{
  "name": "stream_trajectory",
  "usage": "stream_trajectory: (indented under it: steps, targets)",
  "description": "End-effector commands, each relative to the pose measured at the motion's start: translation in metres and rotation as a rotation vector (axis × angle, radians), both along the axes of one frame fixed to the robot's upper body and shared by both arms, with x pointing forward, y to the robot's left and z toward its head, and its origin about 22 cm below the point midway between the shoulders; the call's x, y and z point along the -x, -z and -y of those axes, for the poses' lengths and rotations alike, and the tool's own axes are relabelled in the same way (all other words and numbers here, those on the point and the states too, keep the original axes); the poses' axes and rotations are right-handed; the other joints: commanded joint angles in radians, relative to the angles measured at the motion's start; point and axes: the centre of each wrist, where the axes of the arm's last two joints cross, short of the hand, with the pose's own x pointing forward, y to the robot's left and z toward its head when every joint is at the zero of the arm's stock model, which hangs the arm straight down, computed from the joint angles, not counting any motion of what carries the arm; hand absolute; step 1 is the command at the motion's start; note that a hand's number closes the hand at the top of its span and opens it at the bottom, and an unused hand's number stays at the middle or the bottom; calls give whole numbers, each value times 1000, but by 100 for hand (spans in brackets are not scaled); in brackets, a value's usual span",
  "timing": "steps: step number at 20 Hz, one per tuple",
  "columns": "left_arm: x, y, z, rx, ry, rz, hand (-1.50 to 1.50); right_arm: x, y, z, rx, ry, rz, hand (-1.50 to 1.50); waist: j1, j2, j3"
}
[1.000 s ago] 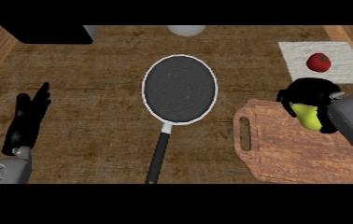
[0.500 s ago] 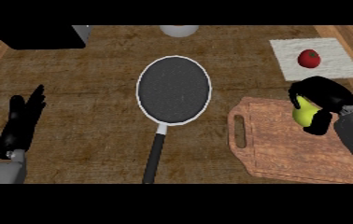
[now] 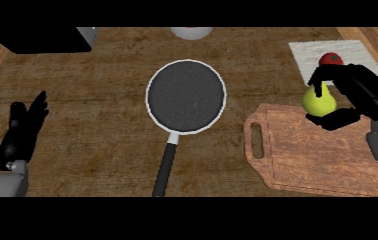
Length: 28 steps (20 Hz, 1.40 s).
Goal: Pick the pear from the cutting board and place it in the pan
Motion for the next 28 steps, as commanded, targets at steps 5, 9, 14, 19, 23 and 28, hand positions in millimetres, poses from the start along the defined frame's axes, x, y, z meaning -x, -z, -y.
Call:
stream_trajectory:
  steps: [5,9,14,19,23,28]
  targets:
    - [-10,1,-11,7,13,12,0,24,-44,-50,-161,-58,99,150,26,10,0]
    - [-15,-2,7,9,47,4,0,3,-46,-99,-250,-39,67,150,37,12,0]
    - [4,6,2,2,37,8,0,-21,-34,-136,-307,-23,19,150,45,12,1]
    - [2,1,17,11,50,6,0,-52,-29,-193,-360,-20,-65,150,56,14,1]
    - [-29,-3,27,19,44,20,0,-69,3,-221,-360,-29,-100,150,50,19,0]
    - [-13,-5,18,-6,52,30,0,-81,35,-239,-348,16,-139,150,64,19,1]
